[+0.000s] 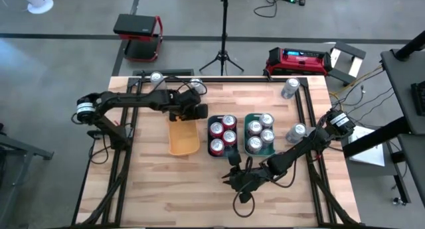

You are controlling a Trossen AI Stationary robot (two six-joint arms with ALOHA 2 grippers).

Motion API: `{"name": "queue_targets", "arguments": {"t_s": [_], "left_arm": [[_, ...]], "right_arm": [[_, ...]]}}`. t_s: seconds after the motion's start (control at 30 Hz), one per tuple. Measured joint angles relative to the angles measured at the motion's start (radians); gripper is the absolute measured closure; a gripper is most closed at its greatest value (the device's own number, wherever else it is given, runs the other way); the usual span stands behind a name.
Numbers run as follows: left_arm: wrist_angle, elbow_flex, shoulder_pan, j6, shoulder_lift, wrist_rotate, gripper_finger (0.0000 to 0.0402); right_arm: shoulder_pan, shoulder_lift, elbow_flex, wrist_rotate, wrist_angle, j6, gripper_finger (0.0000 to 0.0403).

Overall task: Sort soda cans
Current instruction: Move the yellow bin beside the dark green bin

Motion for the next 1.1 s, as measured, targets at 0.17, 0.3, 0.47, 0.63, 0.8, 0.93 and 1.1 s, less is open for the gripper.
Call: {"name": "queue_targets", "arguments": {"t_s": [0.17,0.3,0.47,0.63,0.8,0.93,1.1], "left_arm": [[-0.371,0.075,-0.091,0.078,-0.007,0.003,0.0295],[-0.595,0.058,-0.189,0.062,-0.01,0.004,0.0295],[-0.657,-0.041,-0.3,0.078,-0.031,-0.082,0.0295],[-0.588,-0.142,-0.334,0.153,-0.05,-0.206,0.0295],[-0.44,-0.241,-0.295,0.191,-0.086,-0.247,0.0295],[-0.301,-0.316,-0.245,0.196,-0.114,-0.262,0.0295],[-0.205,-0.367,-0.18,0.181,-0.125,-0.277,0.0295]], "right_arm": [[0.0,0.0,0.0,0.009,-0.031,-0.001,0.0324],[0.0,0.0,0.0,0.009,-0.031,0.0,0.0314],[0.0,0.0,0.0,0.009,-0.035,0.026,0.0305],[0.0,0.0,0.0,0.009,-0.037,0.051,0.0303],[0.0,0.0,-0.011,0.009,-0.037,0.095,0.0313],[0.0,0.0,-0.022,0.009,-0.037,0.129,0.0322],[0.0,0.0,-0.031,0.009,-0.037,0.172,0.0328]]}}
